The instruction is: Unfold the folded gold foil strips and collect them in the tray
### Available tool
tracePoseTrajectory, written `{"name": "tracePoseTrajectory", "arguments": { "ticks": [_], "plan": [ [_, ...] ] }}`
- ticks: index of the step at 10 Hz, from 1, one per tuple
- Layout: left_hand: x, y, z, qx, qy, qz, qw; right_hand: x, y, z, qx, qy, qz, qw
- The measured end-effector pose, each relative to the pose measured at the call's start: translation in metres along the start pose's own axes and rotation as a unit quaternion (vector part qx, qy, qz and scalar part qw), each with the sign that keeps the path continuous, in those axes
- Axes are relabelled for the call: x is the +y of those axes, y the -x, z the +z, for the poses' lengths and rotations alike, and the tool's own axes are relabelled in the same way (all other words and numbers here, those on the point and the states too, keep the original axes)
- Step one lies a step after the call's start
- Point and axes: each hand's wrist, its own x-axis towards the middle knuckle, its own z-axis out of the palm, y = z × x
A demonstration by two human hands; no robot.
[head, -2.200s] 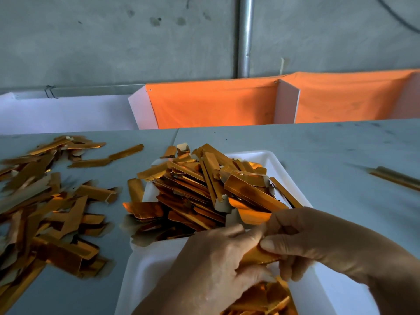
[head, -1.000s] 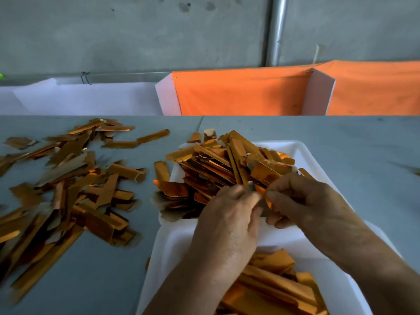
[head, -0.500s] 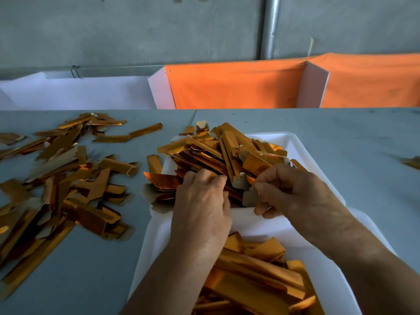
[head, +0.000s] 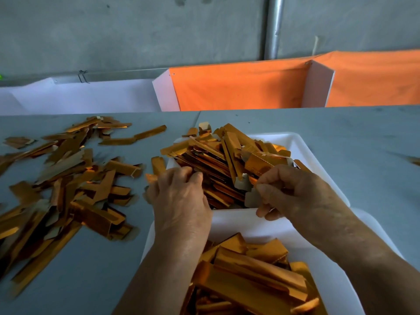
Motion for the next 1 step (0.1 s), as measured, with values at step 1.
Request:
{"name": "tracePoseTrajectory", "arguments": {
  "ticks": [1],
  "plan": [
    [-0.0034, 0.0005, -0.0039, 0.021, 0.042, -0.014, 0.999, -0.004, 0.0034, -0.0012, 0.018, -0.016, 0.013, 1.0]
  ]
}}
